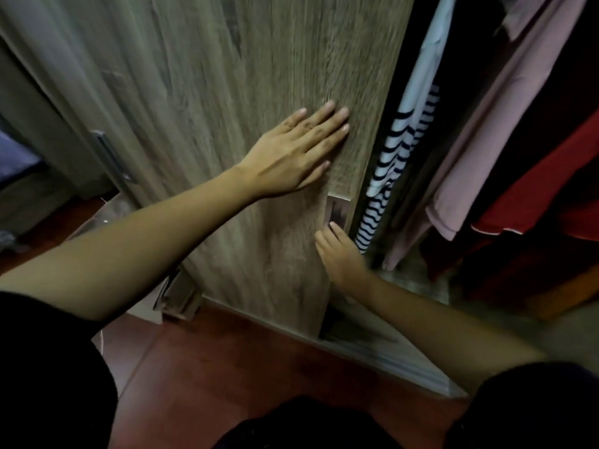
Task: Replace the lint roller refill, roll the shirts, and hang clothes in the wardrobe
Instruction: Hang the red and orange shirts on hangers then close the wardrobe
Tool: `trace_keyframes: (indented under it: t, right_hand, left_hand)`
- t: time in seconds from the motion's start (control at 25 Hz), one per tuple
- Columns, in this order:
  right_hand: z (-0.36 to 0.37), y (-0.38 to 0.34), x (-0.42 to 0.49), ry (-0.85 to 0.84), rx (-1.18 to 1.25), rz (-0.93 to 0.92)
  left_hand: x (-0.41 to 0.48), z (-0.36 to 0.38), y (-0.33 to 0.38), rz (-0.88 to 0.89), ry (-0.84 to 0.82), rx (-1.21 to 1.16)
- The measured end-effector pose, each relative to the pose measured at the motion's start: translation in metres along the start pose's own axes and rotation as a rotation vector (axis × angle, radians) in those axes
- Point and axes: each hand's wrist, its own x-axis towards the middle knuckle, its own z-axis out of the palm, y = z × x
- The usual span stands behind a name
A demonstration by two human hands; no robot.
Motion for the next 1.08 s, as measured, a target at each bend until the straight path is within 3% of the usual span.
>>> trace_keyframes:
  t: [0.12, 0.64, 0.8, 0.88, 1.08]
  right_hand:
    - [-0.001, 0.008, -0.006, -0.058, -0.229, -0.060]
    - [0.008, 0.050, -0.031, -0.086, -0.280, -0.239]
    - [0.012, 0.068, -0.077, -0.224, -0.243, -0.138]
    - [0.023, 0.081, -0.106, -0.205, -0.257, -0.165]
    - [0.040, 0.117, -0.179, -0.378, -0.277, 0.000]
  left_hand:
    - [0.002, 0.004, -0.002, 0.027, 0.062, -0.002]
    - [0.032, 0.010, 0.018, 0.153, 0.076, -0.038]
    - [0.067, 0.011, 0.055, 0.204, 0.143, -0.094]
    - [0.090, 0.010, 0.079, 0.232, 0.174, -0.125]
    - [0.153, 0.002, 0.142, 0.326, 0.248, -0.192]
